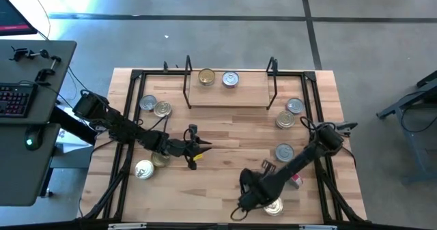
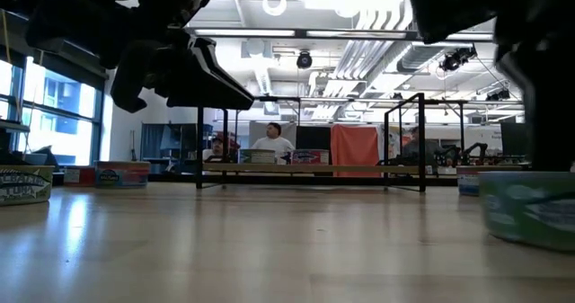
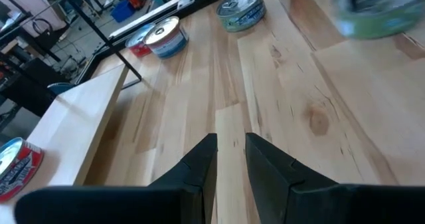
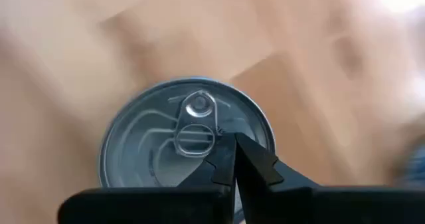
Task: Stack canned seafood by type on shelf
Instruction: Put the red tuna can and align with the other red tuna can on the shelf
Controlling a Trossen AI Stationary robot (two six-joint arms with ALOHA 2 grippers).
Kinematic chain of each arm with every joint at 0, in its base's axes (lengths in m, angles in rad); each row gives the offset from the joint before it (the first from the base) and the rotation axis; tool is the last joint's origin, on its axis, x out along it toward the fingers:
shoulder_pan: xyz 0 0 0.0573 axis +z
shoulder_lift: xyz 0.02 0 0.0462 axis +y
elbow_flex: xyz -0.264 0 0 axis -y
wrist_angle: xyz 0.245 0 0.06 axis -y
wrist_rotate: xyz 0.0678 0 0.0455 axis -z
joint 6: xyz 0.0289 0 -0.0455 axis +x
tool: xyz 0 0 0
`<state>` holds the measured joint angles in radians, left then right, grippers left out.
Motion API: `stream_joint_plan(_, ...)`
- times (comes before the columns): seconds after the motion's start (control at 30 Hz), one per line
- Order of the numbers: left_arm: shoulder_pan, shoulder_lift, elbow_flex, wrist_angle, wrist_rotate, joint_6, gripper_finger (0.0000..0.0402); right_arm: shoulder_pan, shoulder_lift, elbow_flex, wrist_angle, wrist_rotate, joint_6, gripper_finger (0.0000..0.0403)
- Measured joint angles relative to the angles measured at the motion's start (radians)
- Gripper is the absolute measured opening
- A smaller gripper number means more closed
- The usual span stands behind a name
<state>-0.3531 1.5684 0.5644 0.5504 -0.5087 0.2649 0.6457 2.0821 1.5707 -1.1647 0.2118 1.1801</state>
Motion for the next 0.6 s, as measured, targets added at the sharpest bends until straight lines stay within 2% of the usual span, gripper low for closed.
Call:
stream_joint_plan(0.1, 0.000, 0.000, 0.000, -0.007, 0.000, -0.002, 0.0071, 0.013, -0.072, -0.002, -0.060, 0.100, 0.065, 0.0000)
stream_joint_plan(0.17, 0.000, 0.000, 0.000, -0.008, 0.000, -0.003, 0.0071, 0.041, -0.138, 0.004, -0.073, 0.120, 0.116, 0.0000)
stream_joint_plan(0.27, 0.000, 0.000, 0.000, -0.009, 0.000, -0.005, 0.0071, 0.090, -0.180, 0.002, -0.029, 0.050, 0.151, 0.0000)
stream_joint_plan(0.43, 0.000, 0.000, 0.000, -0.009, 0.000, -0.047, 0.0071, 0.189, -0.176, 0.004, 0.105, -0.175, 0.125, 0.0000)
stream_joint_plan(0.6, 0.000, 0.000, 0.000, -0.008, 0.000, -0.046, 0.0071, 0.244, -0.110, 0.002, 0.089, -0.181, 0.189, 0.0000)
